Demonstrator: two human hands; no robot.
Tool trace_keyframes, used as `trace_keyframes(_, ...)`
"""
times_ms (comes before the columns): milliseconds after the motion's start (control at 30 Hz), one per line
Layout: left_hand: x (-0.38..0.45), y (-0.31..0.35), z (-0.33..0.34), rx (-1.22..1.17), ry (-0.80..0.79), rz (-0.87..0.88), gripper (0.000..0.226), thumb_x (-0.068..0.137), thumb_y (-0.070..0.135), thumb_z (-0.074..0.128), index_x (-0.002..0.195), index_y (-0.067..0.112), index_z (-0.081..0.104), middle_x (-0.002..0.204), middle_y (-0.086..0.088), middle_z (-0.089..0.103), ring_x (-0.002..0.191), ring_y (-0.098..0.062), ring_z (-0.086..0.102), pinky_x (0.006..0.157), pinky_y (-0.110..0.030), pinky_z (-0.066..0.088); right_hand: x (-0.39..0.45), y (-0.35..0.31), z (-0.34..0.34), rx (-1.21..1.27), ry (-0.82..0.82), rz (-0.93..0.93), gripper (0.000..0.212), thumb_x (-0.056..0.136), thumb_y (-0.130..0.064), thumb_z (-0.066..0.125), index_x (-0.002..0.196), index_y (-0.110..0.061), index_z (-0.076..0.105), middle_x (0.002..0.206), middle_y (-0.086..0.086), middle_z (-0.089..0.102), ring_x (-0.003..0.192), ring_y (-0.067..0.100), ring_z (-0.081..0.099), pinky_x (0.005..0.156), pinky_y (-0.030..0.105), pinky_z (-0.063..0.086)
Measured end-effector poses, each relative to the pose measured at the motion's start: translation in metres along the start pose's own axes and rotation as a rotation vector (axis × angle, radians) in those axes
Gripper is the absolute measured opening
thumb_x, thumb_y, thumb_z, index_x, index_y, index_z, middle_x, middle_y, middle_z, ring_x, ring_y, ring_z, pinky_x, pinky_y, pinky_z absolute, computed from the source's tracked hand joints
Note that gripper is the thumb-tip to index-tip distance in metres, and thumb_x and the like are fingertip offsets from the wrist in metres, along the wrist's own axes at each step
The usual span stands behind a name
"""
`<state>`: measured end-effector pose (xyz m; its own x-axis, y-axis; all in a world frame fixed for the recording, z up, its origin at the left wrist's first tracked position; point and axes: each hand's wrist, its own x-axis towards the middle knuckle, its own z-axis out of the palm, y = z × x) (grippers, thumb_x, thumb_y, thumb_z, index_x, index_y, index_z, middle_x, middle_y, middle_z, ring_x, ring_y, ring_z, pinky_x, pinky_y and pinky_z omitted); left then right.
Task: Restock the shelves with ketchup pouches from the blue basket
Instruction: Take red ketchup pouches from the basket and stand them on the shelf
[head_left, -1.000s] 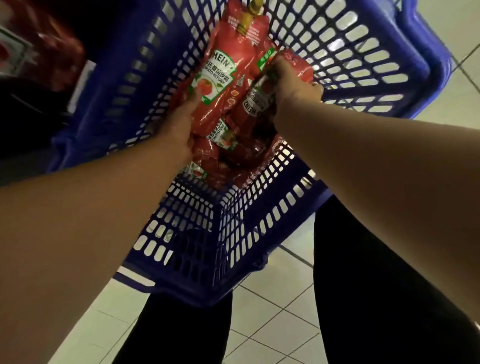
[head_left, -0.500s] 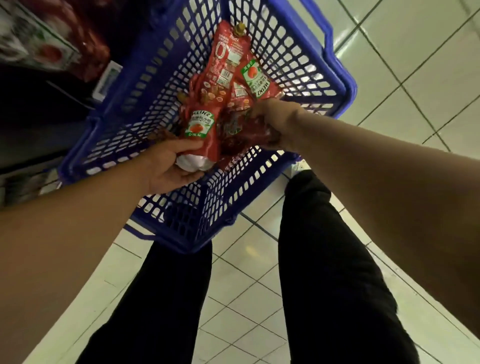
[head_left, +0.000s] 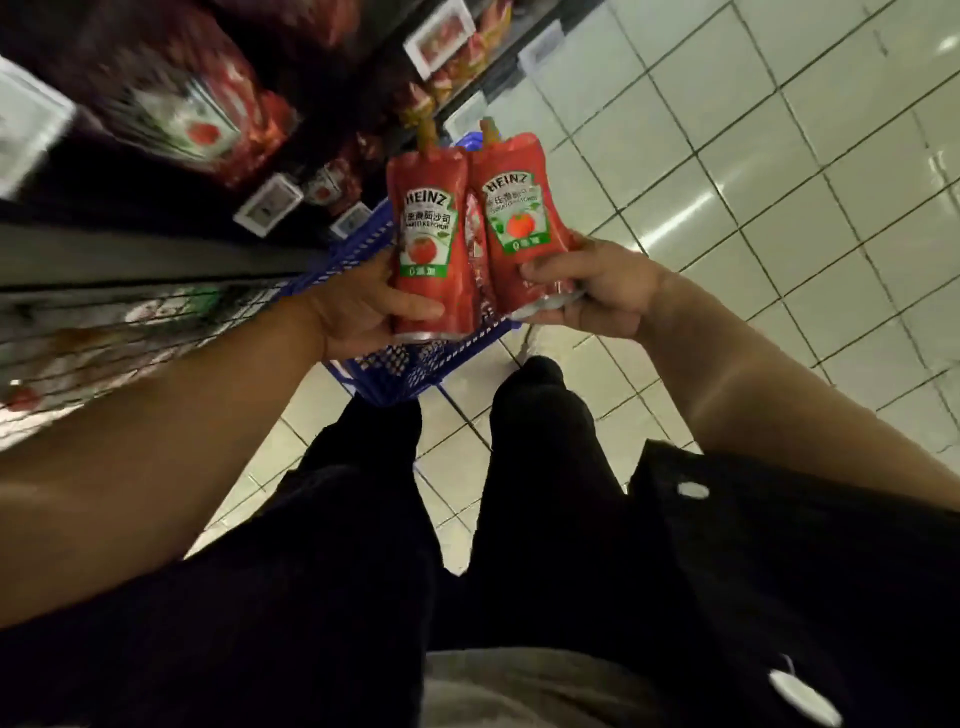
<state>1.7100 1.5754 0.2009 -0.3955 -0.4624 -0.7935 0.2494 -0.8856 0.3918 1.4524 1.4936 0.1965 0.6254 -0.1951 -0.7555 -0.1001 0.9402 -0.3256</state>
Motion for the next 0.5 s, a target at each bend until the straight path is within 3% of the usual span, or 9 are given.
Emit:
trace_keyframes(67,-0.032,0.022,0.029,0.081,0.078,0.121,0.071,0.066,-0.011,0.072,0.123,0.031,0.063,0.112,-0.004,0.075,0.103,-0.022,0.072,0.078,-0.037,0.060,-0.034,-0.026,0.020,-0.129,-0.020,-0.077,0.066,0.081,0.004,0.069,0.142,-0.007,0.048,0.135,0.018,0.062,0.123,0.039,0.059,0.099,0.051,0.053)
trace_keyframes(167,-0.074,0.048,0.067,0.155,0.169,0.313,0.086,0.061,-0.012,0.078,0.136,0.021,0.052,0.119,-0.013,0.070,0.107,-0.029,0.069,0.083,-0.042,0.059,-0.080,-0.062,0.053,-0.247,-0.110,-0.228,0.064,0.079,0.011,0.069,0.136,-0.014,0.053,0.126,0.013,0.068,0.118,0.033,0.065,0.093,0.046,0.057)
trace_keyframes(267,-0.111,0.066,0.096,0.074,0.341,0.497,0.062,0.068,0.004,0.083,0.118,0.034,0.065,0.110,-0.001,0.075,0.100,-0.020,0.073,0.077,-0.034,0.059,-0.113,-0.091,0.083,-0.323,-0.116,-0.303,0.076,0.074,0.013,0.073,0.138,-0.019,0.050,0.128,0.016,0.067,0.118,0.035,0.064,0.095,0.049,0.056)
trace_keyframes(333,-0.136,0.076,0.113,0.008,0.434,0.593,0.047,0.070,0.025,0.086,0.110,0.043,0.070,0.113,0.002,0.075,0.102,-0.018,0.073,0.078,-0.031,0.059,-0.129,-0.108,0.101,-0.347,-0.091,-0.324,0.076,0.072,0.002,0.081,0.140,-0.017,0.051,0.128,0.017,0.067,0.116,0.035,0.065,0.092,0.048,0.057)
trace_keyframes(400,-0.159,0.086,0.126,-0.064,0.487,0.654,0.049,0.067,0.039,0.088,0.113,0.043,0.069,0.117,0.003,0.075,0.106,-0.019,0.072,0.079,-0.032,0.059,-0.143,-0.124,0.125,-0.362,-0.056,-0.336,0.072,0.072,-0.026,0.090,0.135,-0.016,0.057,0.124,0.014,0.070,0.111,0.032,0.069,0.085,0.043,0.059)
trace_keyframes(500,-0.190,0.098,0.141,-0.127,0.531,0.739,0.045,0.069,0.042,0.087,0.112,0.040,0.072,0.118,0.000,0.074,0.108,-0.021,0.072,0.081,-0.035,0.059,-0.157,-0.138,0.165,-0.471,-0.001,-0.419,0.069,0.065,-0.053,0.088,0.120,-0.016,0.068,0.116,0.014,0.073,0.105,0.033,0.071,0.088,0.050,0.059)
